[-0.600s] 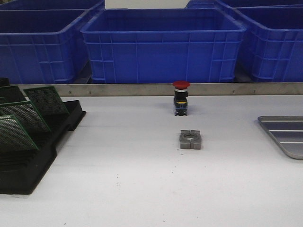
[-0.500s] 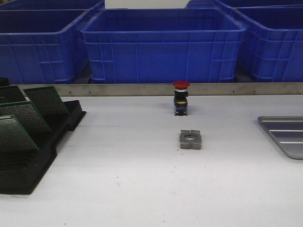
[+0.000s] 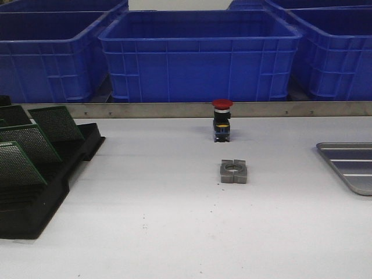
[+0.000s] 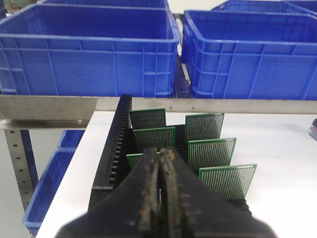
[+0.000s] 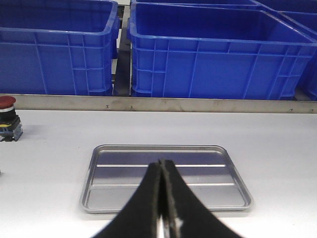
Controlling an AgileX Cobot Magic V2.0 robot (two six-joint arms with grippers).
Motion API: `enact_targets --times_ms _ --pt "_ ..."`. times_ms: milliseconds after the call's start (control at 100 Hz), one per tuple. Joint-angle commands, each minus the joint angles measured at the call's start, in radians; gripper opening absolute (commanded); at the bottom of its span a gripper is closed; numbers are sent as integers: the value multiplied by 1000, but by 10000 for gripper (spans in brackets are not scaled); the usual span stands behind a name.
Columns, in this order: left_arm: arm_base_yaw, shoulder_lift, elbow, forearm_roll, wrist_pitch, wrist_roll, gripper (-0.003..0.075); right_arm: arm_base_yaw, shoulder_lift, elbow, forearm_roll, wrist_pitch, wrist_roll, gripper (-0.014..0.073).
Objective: Place circuit board on tray
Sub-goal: 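Close the left gripper on a green circuit board in the black rack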
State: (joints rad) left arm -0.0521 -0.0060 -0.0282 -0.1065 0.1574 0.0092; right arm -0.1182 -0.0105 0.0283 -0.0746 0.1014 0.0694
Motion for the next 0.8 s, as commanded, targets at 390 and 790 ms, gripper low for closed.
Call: enact_targets --times_ms 390,790 --pt "1 225 -358 2 282 -9 -17 -5 -20 0 1 -83 -5 -60" --pt "1 634 -554 -59 502 309 253 -5 -20 0 1 -83 -5 -60"
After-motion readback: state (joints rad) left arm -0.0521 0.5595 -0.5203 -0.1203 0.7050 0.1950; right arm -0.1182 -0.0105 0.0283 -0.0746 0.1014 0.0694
